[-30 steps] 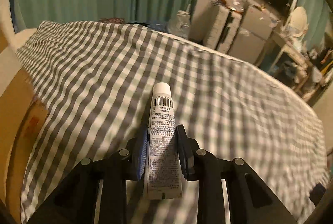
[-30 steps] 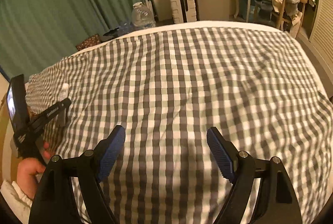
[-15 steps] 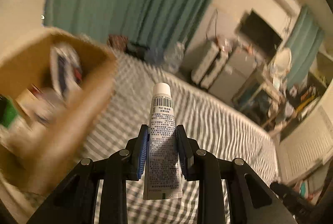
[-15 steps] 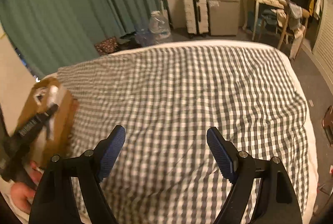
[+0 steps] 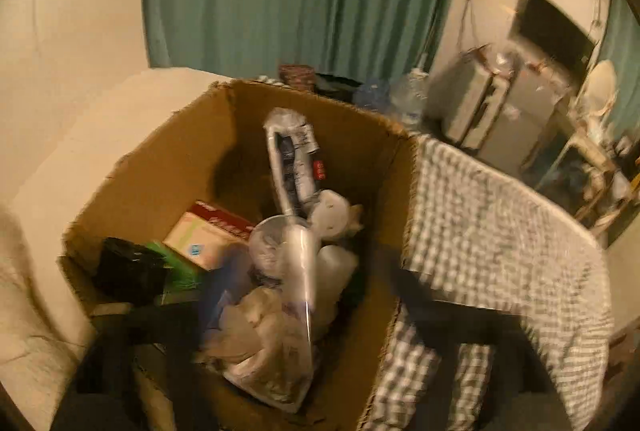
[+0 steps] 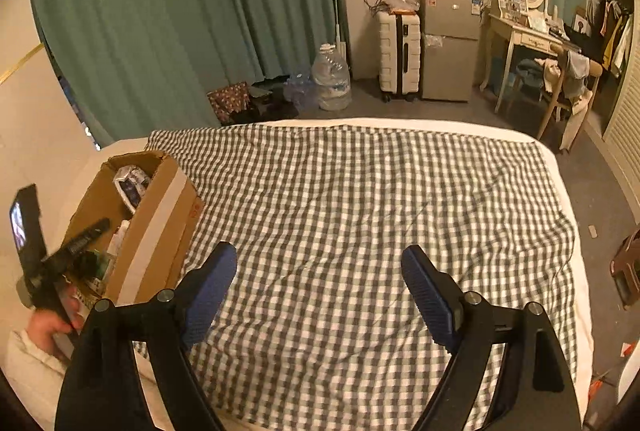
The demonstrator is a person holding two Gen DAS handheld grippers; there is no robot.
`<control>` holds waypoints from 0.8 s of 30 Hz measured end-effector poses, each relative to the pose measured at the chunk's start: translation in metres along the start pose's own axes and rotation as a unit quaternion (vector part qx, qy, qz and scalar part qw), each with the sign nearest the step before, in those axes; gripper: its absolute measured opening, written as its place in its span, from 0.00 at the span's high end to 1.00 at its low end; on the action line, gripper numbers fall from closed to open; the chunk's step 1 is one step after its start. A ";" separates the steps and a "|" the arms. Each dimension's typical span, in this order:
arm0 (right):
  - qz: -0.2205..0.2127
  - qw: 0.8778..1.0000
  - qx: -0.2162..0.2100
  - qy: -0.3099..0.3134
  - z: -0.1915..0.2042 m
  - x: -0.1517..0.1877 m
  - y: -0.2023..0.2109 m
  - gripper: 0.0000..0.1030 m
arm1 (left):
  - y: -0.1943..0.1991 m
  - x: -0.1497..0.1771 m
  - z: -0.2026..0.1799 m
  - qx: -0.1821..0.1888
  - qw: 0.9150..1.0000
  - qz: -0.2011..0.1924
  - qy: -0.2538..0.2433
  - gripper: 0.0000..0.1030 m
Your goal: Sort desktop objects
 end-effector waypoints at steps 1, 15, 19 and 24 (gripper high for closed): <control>0.001 1.000 0.000 -0.002 0.004 0.000 -0.002 0.18 | 0.007 -0.001 -0.004 -0.017 1.000 -0.022 0.001 0.00; -0.013 1.000 0.010 -0.021 0.030 0.010 -0.026 0.05 | 0.056 0.037 -0.070 0.032 0.996 -0.064 -0.054 0.00; 0.021 0.999 0.008 -0.043 0.030 0.025 -0.051 0.00 | 0.047 0.037 -0.084 0.026 0.994 -0.049 -0.091 0.00; 0.022 0.999 0.015 -0.031 0.033 0.038 -0.057 0.00 | 0.047 0.035 -0.086 0.018 0.995 -0.045 -0.091 0.00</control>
Point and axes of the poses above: each gripper's, at about its wrist camera, not at the fingertips, and y roughly against the way its jaws point, z to its left, x to its underside, the point moved 2 cm from there along -y, roughly the way its jaws point, and after that the axes turned 7 degrees about x, right-handed, at the moved point
